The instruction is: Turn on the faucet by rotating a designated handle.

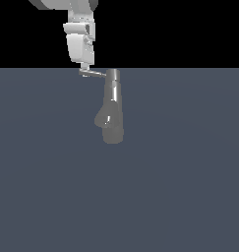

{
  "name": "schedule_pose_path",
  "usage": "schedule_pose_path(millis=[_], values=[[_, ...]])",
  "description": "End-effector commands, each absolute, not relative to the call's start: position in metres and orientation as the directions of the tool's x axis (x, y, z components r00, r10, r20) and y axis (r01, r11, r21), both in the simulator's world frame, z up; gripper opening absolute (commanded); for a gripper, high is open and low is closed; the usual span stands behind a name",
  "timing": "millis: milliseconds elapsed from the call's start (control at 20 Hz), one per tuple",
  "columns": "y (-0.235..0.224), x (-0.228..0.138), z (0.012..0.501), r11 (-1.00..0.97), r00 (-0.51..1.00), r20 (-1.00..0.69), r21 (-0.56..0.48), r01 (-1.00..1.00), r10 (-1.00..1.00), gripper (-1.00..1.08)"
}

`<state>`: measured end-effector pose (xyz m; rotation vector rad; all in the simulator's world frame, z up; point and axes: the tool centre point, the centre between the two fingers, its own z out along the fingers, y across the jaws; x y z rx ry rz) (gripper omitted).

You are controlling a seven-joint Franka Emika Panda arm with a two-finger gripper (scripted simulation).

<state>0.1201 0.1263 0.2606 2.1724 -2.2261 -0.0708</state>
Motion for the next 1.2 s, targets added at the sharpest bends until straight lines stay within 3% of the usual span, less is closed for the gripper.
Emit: schedule_pose_path(millis=[0,1150], values=[[0.130,0.112,0.262,0.019,-0.020,-0.011,0.062,-0.998,-1.000,-1.00],[0.107,0.070,0.285,0.025,-0.025,-0.010,0.054,-0.998,-1.000,-1.00]])
